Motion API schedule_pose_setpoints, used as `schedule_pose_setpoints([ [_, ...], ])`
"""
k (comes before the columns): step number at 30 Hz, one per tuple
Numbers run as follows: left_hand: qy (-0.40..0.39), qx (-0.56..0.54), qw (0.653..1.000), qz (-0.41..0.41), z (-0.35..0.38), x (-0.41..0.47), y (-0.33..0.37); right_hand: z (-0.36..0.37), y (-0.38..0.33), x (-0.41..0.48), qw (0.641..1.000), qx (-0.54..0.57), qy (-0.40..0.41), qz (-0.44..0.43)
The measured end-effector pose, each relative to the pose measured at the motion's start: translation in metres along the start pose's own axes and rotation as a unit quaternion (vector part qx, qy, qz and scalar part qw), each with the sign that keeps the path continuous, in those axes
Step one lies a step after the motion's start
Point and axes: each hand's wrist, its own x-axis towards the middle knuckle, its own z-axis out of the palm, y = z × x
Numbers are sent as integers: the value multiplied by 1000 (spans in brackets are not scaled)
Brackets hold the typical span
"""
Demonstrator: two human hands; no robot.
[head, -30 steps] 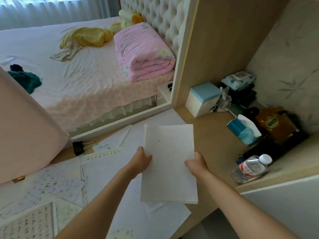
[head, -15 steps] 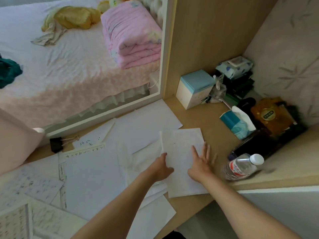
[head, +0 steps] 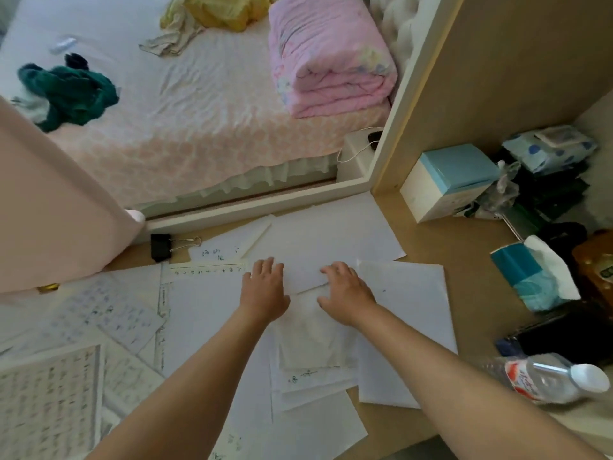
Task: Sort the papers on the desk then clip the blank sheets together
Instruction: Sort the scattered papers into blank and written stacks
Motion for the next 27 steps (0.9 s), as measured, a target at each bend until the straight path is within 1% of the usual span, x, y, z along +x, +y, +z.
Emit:
schedule_pose_setpoints([
  [3,-10,3,998,-56,3,0,-35,12,-20,26,999,-10,-39,-3],
  [5,-31,-3,998,-59,4,1,-63,23,-25,41,998,-46,-46,14],
  [7,-78,-19,996,-47,0,0,-97,33,-24,51,996,-71,-45,37],
  [9,-111,-21,993,-23,-4,-4,-127,41,-23,54,995,-95,-11,32],
  [12,-64,-4,998,-2,-1,-8,-150,46,-21,52,988,-131,77,-27],
  [14,-36,2,999,-2,1,-8,-153,44,-21,52,984,-142,93,-58],
  [16,-26,12,1000,-8,3,-4,-154,40,-23,53,986,-102,115,-57],
  [17,-18,15,1000,-11,1,-2,-155,38,-26,54,986,-54,146,-58],
  [19,13,9,1000,-11,-3,2,-157,35,-38,52,972,57,211,-81],
  [21,23,-42,998,-29,-7,2,-161,35,-55,43,953,118,237,-151],
  [23,-10,-137,988,-71,-15,-3,-171,44,-65,28,933,129,226,-247],
  [25,-56,-223,969,-93,-23,-11,-191,59,-65,10,925,80,214,-303],
  [27,-65,-296,947,-111,-27,-22,-214,73,-58,-6,930,25,190,-313],
])
